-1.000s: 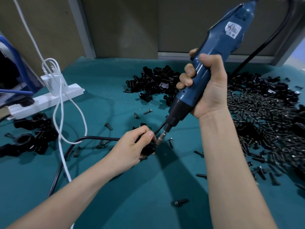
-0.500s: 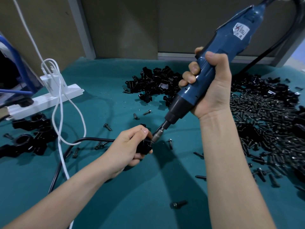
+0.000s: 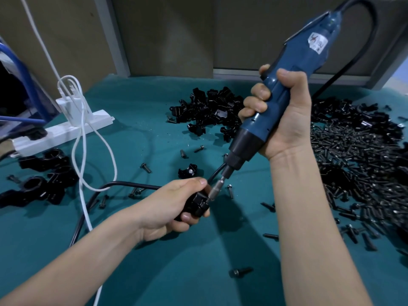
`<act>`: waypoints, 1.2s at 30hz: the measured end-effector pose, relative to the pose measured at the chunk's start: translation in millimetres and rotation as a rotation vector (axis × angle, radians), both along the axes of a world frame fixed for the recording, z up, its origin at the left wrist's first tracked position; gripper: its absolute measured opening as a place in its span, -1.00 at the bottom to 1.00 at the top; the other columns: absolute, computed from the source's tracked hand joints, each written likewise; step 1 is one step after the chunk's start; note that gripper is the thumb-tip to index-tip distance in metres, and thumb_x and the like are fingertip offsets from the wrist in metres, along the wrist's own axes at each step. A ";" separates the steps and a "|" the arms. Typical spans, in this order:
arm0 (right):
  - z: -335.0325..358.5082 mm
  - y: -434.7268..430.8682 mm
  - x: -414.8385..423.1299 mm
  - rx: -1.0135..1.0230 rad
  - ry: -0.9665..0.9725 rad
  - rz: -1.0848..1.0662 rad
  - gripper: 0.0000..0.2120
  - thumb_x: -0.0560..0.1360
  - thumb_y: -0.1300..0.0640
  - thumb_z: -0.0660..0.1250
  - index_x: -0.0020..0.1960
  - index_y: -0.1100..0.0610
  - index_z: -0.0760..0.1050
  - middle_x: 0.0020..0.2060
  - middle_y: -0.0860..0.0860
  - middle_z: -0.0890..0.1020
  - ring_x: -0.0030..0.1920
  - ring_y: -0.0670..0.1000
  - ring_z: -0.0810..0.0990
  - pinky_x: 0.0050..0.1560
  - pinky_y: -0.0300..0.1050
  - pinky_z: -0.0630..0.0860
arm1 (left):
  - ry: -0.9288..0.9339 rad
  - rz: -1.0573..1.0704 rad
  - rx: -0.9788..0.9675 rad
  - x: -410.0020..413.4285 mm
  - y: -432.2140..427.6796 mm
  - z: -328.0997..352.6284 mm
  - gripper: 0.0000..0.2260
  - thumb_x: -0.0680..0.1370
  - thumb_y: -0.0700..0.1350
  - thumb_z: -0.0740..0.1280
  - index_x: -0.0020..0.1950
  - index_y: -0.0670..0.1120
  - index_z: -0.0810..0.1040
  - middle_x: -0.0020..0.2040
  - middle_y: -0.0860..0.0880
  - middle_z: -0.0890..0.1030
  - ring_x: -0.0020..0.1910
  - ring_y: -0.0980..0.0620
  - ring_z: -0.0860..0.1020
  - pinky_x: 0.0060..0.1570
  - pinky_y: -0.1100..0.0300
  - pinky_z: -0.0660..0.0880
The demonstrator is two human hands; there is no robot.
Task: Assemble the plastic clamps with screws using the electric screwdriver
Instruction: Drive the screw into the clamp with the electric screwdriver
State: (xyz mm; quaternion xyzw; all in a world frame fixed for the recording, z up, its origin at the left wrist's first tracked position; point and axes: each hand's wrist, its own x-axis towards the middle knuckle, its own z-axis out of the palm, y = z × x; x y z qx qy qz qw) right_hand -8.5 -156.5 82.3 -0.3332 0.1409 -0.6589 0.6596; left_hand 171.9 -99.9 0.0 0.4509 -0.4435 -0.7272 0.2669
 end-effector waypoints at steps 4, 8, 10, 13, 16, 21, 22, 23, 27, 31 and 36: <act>-3.1 -1.6 -1.1 0.047 -0.068 0.025 -0.89 0.38 0.08 0.23 -0.13 0.10 0.42 -0.48 -0.08 0.41 -0.54 -0.14 0.37 -0.47 -0.29 0.38 | 0.036 -0.046 0.068 1.0 1.8 0.8 -0.74 0.57 0.05 0.23 -0.26 0.00 0.54 -0.39 -0.07 0.50 -0.55 0.13 0.22 -0.62 0.47 0.11; -5.2 -3.7 -10.7 0.057 -0.189 0.061 -0.88 0.41 0.06 0.21 -0.13 0.09 0.42 -0.49 -0.10 0.43 -0.54 -0.16 0.38 -0.46 -0.33 0.37 | 0.205 -0.089 0.224 -1.0 4.3 2.5 -0.78 0.42 0.08 0.33 -0.27 -0.05 0.60 -0.39 -0.04 0.45 -0.54 0.14 0.23 -0.69 0.46 0.12; -6.2 -3.7 -12.5 0.065 -0.204 0.071 -0.88 0.41 0.05 0.21 -0.13 0.09 0.41 -0.49 -0.10 0.43 -0.54 -0.16 0.38 -0.46 -0.33 0.37 | 0.228 -0.103 0.271 -2.2 5.1 2.9 -0.77 0.44 0.06 0.32 -0.27 -0.07 0.59 -0.38 -0.04 0.44 -0.55 0.15 0.23 -0.70 0.47 0.11; -8.7 -4.3 -9.3 0.086 -0.181 0.078 -0.88 0.40 0.06 0.22 -0.14 0.10 0.41 -0.50 -0.10 0.42 -0.55 -0.16 0.38 -0.47 -0.33 0.37 | 0.181 -0.113 0.283 -2.4 4.9 2.2 -0.76 0.45 0.07 0.31 -0.27 -0.07 0.58 -0.39 -0.04 0.43 -0.54 0.15 0.23 -0.70 0.47 0.10; -10.4 -6.0 -5.1 0.088 -0.181 0.112 -0.88 0.40 0.06 0.22 -0.13 0.10 0.42 -0.50 -0.10 0.43 -0.55 -0.16 0.38 -0.47 -0.32 0.38 | 0.169 -0.145 0.300 -0.1 4.6 3.6 -0.76 0.45 0.08 0.30 -0.28 -0.06 0.58 -0.39 -0.04 0.43 -0.54 0.16 0.22 -0.71 0.47 0.10; -12.4 -7.4 -5.2 0.087 -0.203 0.134 -0.87 0.40 0.05 0.22 -0.13 0.11 0.42 -0.50 -0.10 0.42 -0.55 -0.16 0.39 -0.48 -0.32 0.39 | 0.175 -0.168 0.316 0.7 3.9 5.3 -0.76 0.44 0.08 0.30 -0.29 -0.06 0.59 -0.37 -0.04 0.43 -0.53 0.16 0.22 -0.72 0.47 0.12; -13.0 -7.5 -5.0 0.092 -0.202 0.138 -0.87 0.40 0.05 0.22 -0.13 0.11 0.42 -0.50 -0.10 0.42 -0.55 -0.16 0.39 -0.48 -0.32 0.39 | 0.174 -0.170 0.319 0.4 4.1 5.1 -0.76 0.45 0.08 0.30 -0.29 -0.05 0.58 -0.37 -0.04 0.43 -0.53 0.16 0.22 -0.72 0.47 0.12; -13.3 -7.8 -4.6 0.099 -0.200 0.141 -0.87 0.40 0.05 0.22 -0.12 0.11 0.42 -0.50 -0.10 0.42 -0.55 -0.16 0.39 -0.48 -0.32 0.39 | 0.174 -0.170 0.320 0.2 4.1 4.9 -0.76 0.45 0.08 0.29 -0.29 -0.05 0.58 -0.38 -0.04 0.43 -0.53 0.16 0.22 -0.72 0.47 0.11; -14.2 -8.7 -3.0 0.107 -0.195 0.132 -0.87 0.40 0.06 0.23 -0.12 0.11 0.42 -0.50 -0.10 0.42 -0.55 -0.16 0.38 -0.48 -0.32 0.39 | 0.167 -0.161 0.316 1.4 3.4 4.1 -0.76 0.46 0.08 0.30 -0.28 -0.06 0.58 -0.37 -0.04 0.43 -0.53 0.16 0.22 -0.72 0.46 0.11; -15.3 -9.0 -1.9 0.100 -0.186 0.127 -0.87 0.40 0.06 0.23 -0.12 0.11 0.42 -0.50 -0.09 0.42 -0.55 -0.16 0.38 -0.48 -0.31 0.39 | 0.168 -0.148 0.318 1.5 2.8 3.2 -0.75 0.47 0.07 0.29 -0.29 -0.06 0.58 -0.38 -0.04 0.43 -0.53 0.16 0.23 -0.72 0.46 0.11; -16.0 -9.2 -1.5 0.102 -0.199 0.119 -0.87 0.40 0.06 0.23 -0.12 0.11 0.43 -0.49 -0.10 0.42 -0.55 -0.16 0.38 -0.48 -0.32 0.38 | 0.187 -0.137 0.336 2.0 1.7 2.9 -0.76 0.48 0.05 0.29 -0.28 -0.06 0.59 -0.38 -0.04 0.43 -0.54 0.16 0.23 -0.73 0.46 0.12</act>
